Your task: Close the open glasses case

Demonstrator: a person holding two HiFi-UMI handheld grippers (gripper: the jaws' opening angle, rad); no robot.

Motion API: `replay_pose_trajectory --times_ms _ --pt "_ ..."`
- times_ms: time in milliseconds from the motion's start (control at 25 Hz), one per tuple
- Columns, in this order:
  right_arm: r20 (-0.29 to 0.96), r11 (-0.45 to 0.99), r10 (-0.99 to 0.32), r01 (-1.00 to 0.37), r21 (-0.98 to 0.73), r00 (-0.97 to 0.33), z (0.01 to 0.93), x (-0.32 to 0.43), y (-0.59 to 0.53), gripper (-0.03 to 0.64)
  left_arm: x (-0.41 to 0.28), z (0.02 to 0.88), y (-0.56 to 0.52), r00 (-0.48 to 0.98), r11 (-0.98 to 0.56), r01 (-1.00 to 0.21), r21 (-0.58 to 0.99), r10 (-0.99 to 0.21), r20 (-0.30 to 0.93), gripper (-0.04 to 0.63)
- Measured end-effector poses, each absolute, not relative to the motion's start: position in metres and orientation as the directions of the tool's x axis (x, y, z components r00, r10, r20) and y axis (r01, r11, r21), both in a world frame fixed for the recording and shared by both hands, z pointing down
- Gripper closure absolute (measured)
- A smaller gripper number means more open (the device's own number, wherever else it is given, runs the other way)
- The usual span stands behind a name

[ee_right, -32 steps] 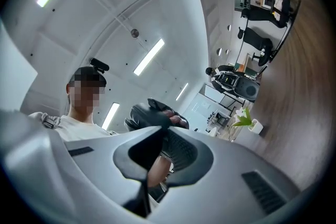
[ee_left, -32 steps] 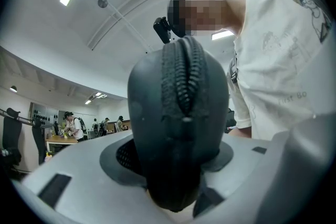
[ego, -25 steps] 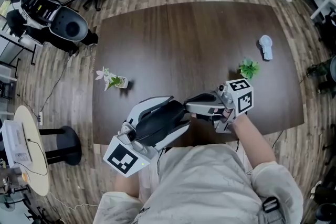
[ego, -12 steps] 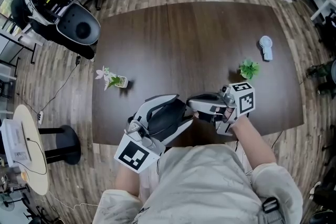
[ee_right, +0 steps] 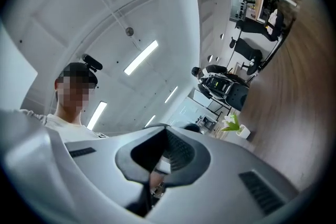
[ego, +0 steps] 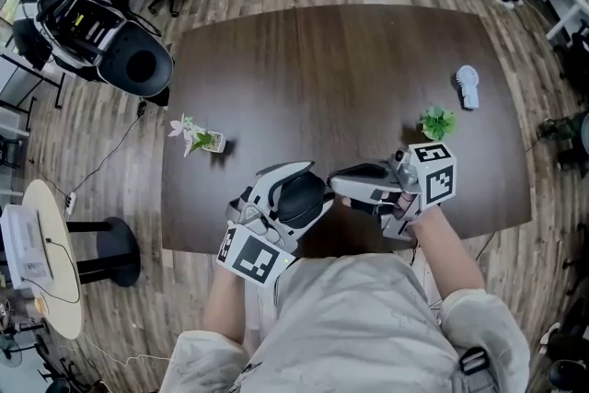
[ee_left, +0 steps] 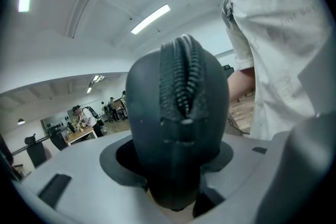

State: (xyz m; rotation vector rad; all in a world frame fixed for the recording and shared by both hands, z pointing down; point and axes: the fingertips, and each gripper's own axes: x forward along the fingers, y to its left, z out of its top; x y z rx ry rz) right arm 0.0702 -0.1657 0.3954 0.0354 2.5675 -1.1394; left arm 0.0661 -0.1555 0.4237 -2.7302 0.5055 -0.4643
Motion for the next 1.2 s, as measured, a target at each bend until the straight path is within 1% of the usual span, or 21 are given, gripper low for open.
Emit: replay_pose_trajectory --times_ms 80,280,600,880,1200 --pt "-0.297 0.692 -0.105 0.144 -0.707 -0.949 0.389 0.069 -0.163 0.617 0.065 0.438 -0.16 0.864 -0.883 -0.289 -0.371 -0.407 0.296 0.342" --pt "-0.222 0.715 -0.109 0.079 -0.695 -0.969 0.382 0.061 -0.158 0.617 0.059 0.464 -0.169 0.818 -0.884 -0.286 -0.37 -0.426 0.386 0.341" --pt "-0.118 0.731 -0.158 -0.036 -0.681 -0.98 0.387 0.056 -0.161 0.617 0.057 0.487 -0.181 0.739 -0.876 -0.292 -0.384 -0.461 0.491 0.342" --pt "-0.129 0.709 -0.198 -0.051 -0.704 -0.972 0.386 0.056 -0.168 0.617 0.058 0.491 -0.189 0.71 -0.878 -0.305 -0.368 -0.468 0.526 0.344" --pt "-0.077 0.732 -0.229 -0.119 -0.671 -0.97 0.387 0.049 -0.167 0.617 0.057 0.502 -0.193 0.665 -0.887 -0.296 -0.356 -0.458 0.59 0.344"
